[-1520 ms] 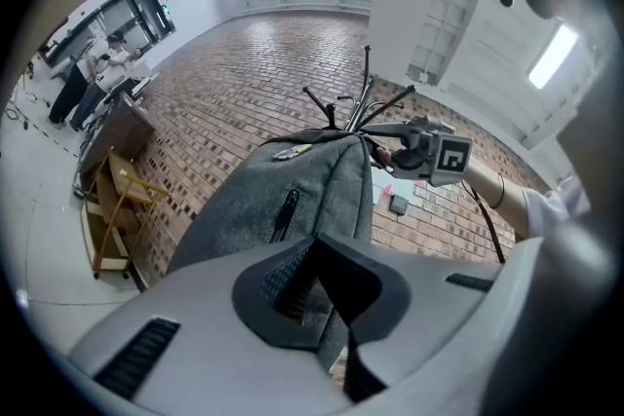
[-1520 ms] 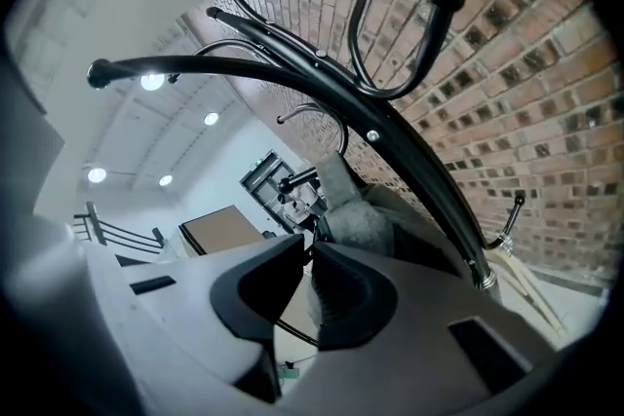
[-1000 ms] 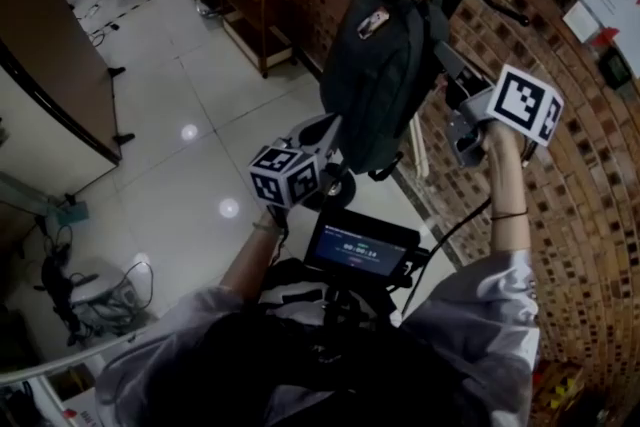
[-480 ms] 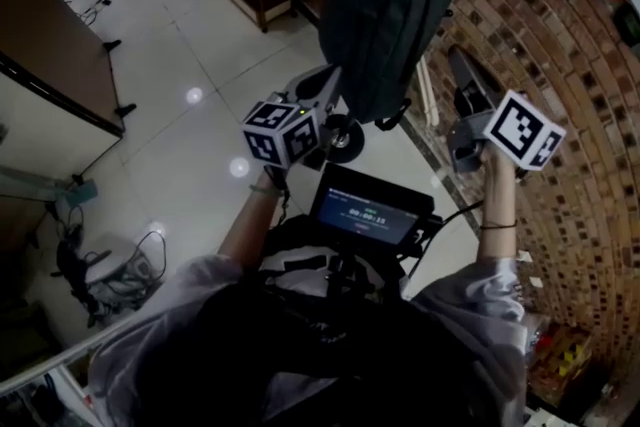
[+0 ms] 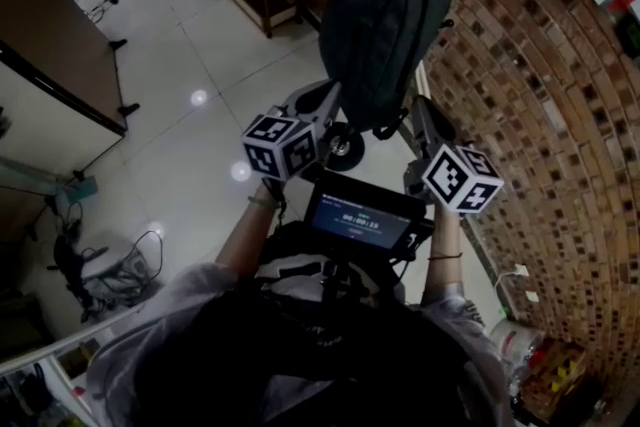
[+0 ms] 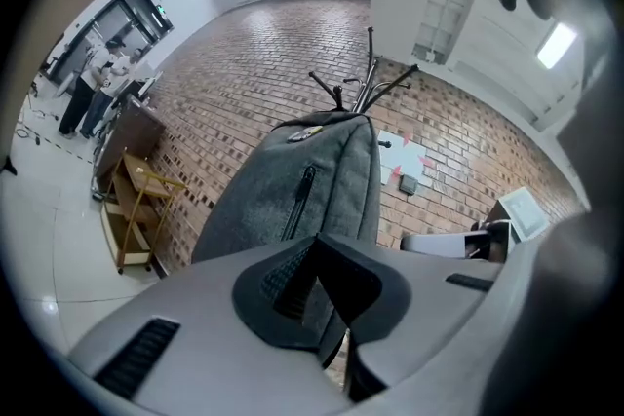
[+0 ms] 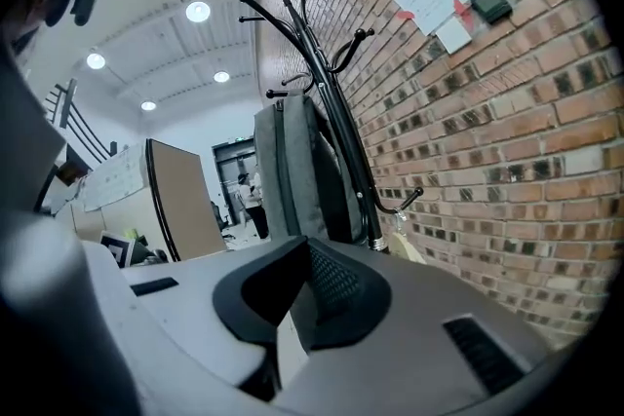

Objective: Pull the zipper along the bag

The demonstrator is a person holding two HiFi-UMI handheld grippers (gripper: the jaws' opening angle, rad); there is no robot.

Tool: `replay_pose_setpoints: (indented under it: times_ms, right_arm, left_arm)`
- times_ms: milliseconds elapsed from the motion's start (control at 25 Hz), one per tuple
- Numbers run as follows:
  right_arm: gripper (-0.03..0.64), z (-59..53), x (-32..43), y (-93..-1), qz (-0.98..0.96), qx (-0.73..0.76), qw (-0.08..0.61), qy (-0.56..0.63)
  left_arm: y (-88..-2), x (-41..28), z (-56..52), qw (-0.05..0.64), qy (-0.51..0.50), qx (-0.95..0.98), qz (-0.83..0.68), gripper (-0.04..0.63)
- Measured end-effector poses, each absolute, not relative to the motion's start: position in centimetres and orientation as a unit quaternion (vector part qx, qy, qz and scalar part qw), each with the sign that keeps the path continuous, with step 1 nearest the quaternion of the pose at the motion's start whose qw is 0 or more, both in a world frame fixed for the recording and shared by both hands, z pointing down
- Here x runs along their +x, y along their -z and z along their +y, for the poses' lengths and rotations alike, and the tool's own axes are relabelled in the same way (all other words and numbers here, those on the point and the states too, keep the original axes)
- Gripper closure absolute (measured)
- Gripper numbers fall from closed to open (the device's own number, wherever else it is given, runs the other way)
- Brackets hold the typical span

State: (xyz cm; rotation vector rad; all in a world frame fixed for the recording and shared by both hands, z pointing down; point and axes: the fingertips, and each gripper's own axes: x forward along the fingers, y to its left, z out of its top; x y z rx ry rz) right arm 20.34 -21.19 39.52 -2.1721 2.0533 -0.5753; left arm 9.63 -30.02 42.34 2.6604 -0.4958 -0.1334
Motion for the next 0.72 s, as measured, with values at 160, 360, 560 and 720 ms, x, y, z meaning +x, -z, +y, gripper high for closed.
replay_pose_setpoints:
  times_ms: [160, 360, 560, 720]
  right_arm:
    - [0.620, -21.4, 20.9, -40.3, 0.681, -0.708, 0.040, 0.182]
    - [0.620, -21.5, 21.5, -41.2, 0.689, -0.699, 0.033, 0.187]
    - [0.620, -21.3, 22.3, -41.2, 0.695, -0.693, 0.039, 0.189]
    - [0.620, -21.0, 22.9, -41.5, 0.697, -0.690, 0.037, 0.189]
  left_arm:
    - [-42.2, 10.0, -30.2, 0.213, 0.050, 0.954, -0.204, 0.588]
    - [-42.7, 9.4, -30.5, 0.221, 0.056, 0.943, -0.242, 0.588]
    - [-42.5, 9.8, -29.9, 0.217, 0.056, 0.940, -0.256, 0.588]
    - [-42.6, 10.6, -28.9, 0.214, 0.055, 0.941, -0.256, 0.588]
